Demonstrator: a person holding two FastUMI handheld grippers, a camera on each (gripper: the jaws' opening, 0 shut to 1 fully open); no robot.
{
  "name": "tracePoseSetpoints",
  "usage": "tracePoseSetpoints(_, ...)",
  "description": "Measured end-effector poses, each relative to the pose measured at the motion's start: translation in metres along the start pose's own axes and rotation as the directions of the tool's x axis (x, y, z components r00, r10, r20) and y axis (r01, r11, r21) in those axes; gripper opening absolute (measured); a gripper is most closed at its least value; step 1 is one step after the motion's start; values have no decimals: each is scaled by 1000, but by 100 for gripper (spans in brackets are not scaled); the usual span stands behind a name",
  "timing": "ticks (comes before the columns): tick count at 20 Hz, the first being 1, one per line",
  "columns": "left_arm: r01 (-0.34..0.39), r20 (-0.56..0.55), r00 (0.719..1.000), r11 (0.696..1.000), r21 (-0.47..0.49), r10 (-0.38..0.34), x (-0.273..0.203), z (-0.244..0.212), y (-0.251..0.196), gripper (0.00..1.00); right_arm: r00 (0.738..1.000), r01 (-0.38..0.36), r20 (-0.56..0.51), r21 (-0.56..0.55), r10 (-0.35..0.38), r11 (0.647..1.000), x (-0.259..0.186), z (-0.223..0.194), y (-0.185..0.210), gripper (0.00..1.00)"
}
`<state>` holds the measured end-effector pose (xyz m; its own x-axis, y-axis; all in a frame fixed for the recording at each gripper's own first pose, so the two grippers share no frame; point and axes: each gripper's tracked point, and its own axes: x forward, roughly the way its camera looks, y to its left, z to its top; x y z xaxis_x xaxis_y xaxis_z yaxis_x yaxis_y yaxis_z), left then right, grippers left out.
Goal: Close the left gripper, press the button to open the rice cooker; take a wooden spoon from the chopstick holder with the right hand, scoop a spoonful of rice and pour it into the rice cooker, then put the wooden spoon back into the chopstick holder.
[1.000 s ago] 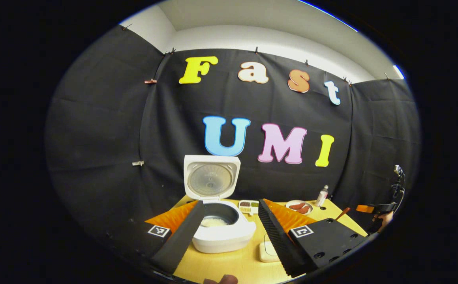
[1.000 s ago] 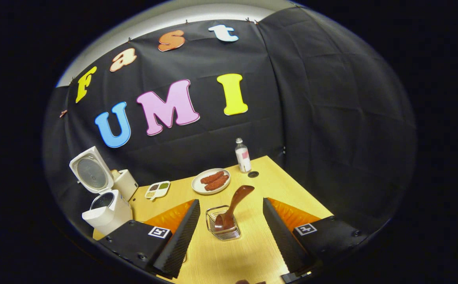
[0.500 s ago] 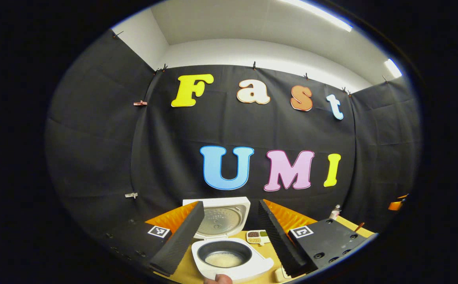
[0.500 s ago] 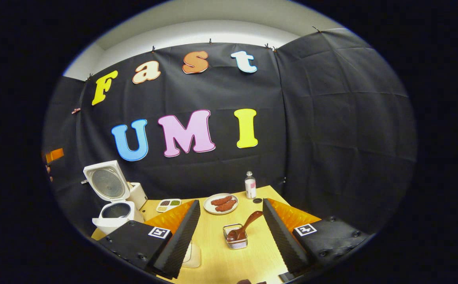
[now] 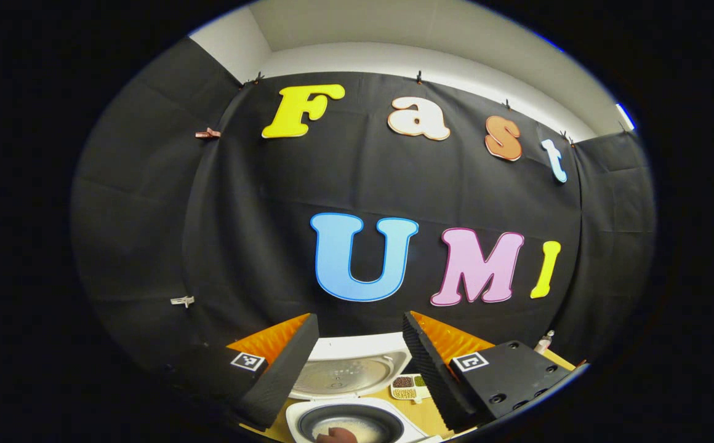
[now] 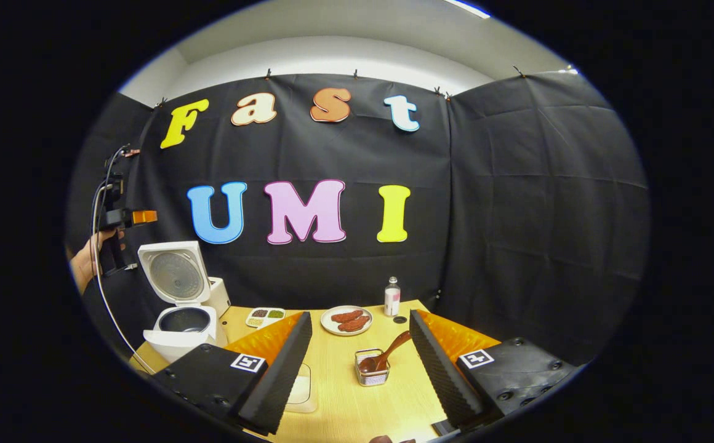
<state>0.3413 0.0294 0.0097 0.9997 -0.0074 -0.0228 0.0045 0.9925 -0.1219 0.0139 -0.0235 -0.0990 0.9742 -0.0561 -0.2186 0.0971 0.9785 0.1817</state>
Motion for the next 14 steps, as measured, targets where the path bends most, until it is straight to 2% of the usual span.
tracePoseSetpoints(3,-19,-6,1000,999,38,19,44,-9,10,94,1000,17,9,-4,-17,1000,-11,6,5,98)
tracePoseSetpoints(7,-43,-58,997,995,93,48,95,-38,16,95,997,75,11,-30,-74,997,-23,5,-8,99)
tracePoseSetpoints(12,-72,-151,985,994,78,83,126,-83,24,95,992,126,-15,-46,-126,991,-32,-5,-28,98)
tracePoseSetpoints(14,-77,-145,986,996,51,84,127,-84,23,98,991,134,-26,-30,-135,991,-32,-8,-33,97)
